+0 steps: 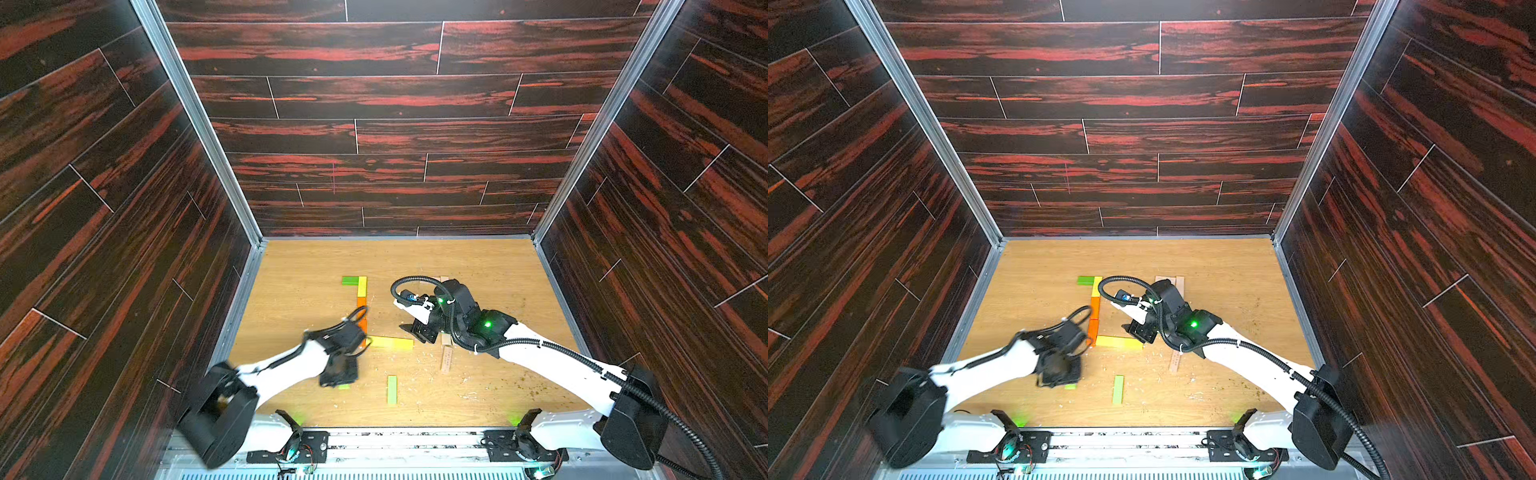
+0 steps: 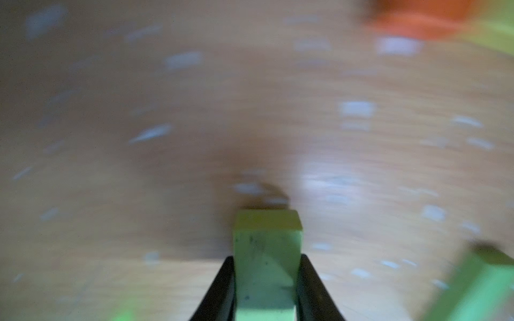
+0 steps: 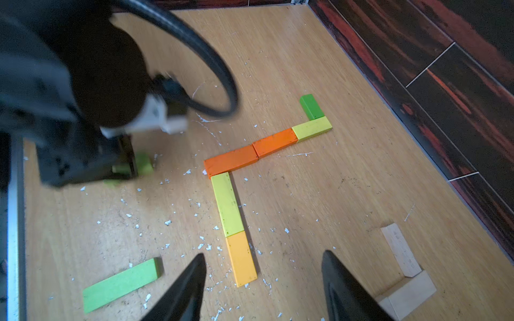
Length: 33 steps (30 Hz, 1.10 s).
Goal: Assemble a giraffe with building blocks
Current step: Pick up the building block from the center of the board, then assemble the building block at the center of the board.
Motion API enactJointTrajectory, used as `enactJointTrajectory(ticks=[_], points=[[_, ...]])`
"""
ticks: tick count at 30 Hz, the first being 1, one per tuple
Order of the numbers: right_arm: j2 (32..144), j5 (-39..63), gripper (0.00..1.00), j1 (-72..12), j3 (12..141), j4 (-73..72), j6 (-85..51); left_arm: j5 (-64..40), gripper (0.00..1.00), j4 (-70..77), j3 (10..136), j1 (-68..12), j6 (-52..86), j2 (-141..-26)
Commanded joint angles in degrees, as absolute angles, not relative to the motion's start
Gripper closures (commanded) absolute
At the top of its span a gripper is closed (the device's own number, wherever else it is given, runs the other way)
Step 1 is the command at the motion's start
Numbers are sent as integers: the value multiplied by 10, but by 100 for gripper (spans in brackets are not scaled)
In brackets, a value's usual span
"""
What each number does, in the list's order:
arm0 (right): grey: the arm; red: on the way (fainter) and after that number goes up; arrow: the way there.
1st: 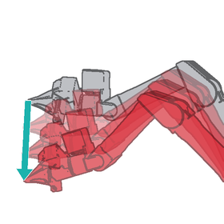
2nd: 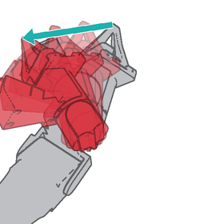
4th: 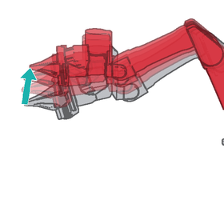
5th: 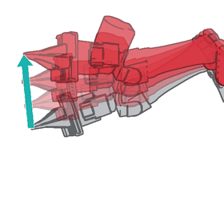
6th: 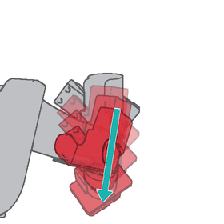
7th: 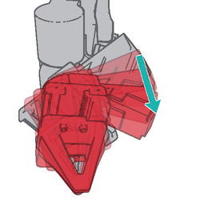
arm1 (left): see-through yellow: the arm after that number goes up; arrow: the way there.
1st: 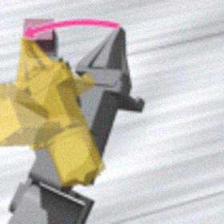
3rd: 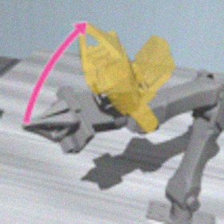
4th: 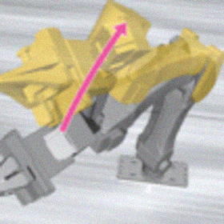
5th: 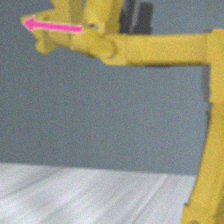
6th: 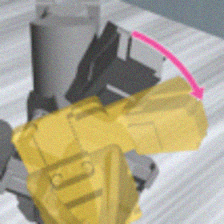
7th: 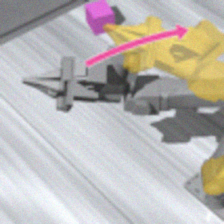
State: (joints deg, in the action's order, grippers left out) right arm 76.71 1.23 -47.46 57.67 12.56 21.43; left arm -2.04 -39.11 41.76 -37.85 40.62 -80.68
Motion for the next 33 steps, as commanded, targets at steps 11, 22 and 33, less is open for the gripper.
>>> enactJointTrajectory(ticks=[11,22,33], points=[[755,3,33,-473,585,134,214,-12,77,-498,547,-379,207,-956],[758,0,33,-473,585,137,216,13,67,-477,584,-374,219,-1001],[762,-3,33,-473,590,138,220,0,34,-496,582,-374,241,-979]])
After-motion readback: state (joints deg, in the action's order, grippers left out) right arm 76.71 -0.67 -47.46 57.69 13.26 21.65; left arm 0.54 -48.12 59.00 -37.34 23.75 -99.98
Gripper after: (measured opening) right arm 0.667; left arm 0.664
